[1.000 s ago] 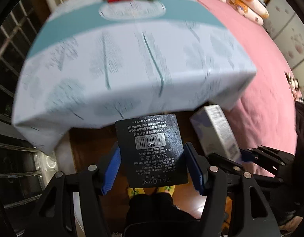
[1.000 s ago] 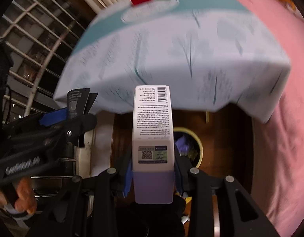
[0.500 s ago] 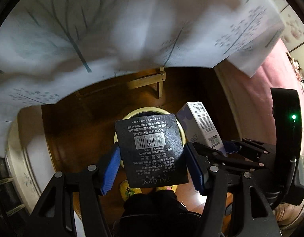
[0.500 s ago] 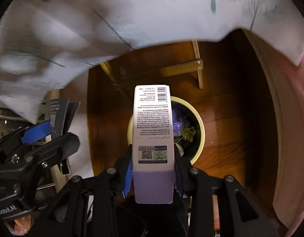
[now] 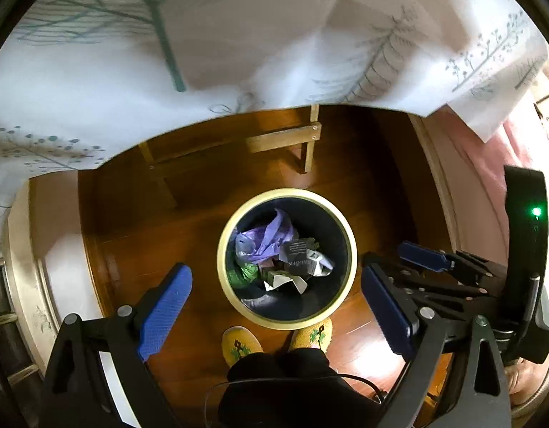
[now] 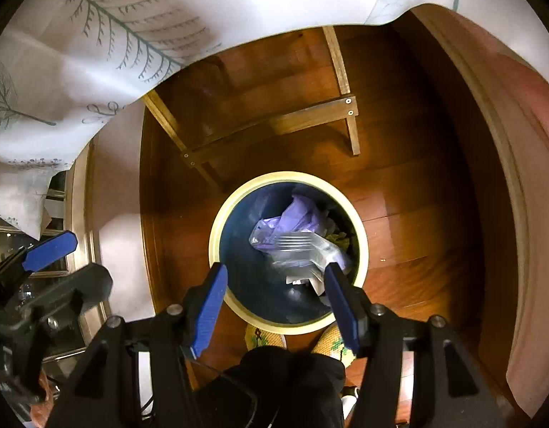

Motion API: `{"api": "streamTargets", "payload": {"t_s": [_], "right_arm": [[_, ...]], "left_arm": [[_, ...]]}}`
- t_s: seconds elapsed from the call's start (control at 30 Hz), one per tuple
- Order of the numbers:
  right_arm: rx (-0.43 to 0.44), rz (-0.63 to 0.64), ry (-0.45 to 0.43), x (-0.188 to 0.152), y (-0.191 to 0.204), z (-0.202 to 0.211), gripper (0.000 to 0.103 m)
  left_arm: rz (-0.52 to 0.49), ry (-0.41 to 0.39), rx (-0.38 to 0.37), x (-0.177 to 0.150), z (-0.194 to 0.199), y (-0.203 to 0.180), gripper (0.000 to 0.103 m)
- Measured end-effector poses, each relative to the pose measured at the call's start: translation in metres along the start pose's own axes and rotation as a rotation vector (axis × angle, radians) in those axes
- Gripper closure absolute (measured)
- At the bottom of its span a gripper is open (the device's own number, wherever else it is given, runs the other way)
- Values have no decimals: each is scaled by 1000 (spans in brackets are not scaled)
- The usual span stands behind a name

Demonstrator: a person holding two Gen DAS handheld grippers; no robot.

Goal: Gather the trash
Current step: 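Raise both tools back toward the table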

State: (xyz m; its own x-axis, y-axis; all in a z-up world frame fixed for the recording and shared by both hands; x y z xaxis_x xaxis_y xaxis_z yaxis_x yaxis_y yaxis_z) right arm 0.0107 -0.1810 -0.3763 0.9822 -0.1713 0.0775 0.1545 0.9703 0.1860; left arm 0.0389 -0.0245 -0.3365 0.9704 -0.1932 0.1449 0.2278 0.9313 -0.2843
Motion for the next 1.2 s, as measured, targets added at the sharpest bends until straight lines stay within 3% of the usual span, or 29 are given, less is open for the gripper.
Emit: {"api": "streamTargets", "payload": {"t_s": [0.27,0.57,0.83,1.2], "right_arm": [[-4,-1,-27,1,3,40,46],[23,-16,-94,2,27,127,46],[36,-11,-199,2,48,222,46],[0,6,-374,5,73,310,46]], "left_arm": [[35,-60,7,5,49,6,8],[-14,-128,-5,7,157,-16,8],[-99,-231,-11,16,261,-33,8],[-178,-380,-11,26,351,-35,8]]}}
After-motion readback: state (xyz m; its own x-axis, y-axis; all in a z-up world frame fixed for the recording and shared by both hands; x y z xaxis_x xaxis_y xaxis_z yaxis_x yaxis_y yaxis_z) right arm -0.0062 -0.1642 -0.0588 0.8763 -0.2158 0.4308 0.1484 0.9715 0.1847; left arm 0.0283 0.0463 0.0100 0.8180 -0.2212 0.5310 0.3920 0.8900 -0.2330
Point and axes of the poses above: each gripper's, at about its wrist camera, not at the fingertips, and z roughly against the way its jaws point, y to its left, x to its top, the point moved 1 cm from there along -z, roughly the way its jaws point, and after that the axes turned 7 degrees about -x, right-handed, at the moved point
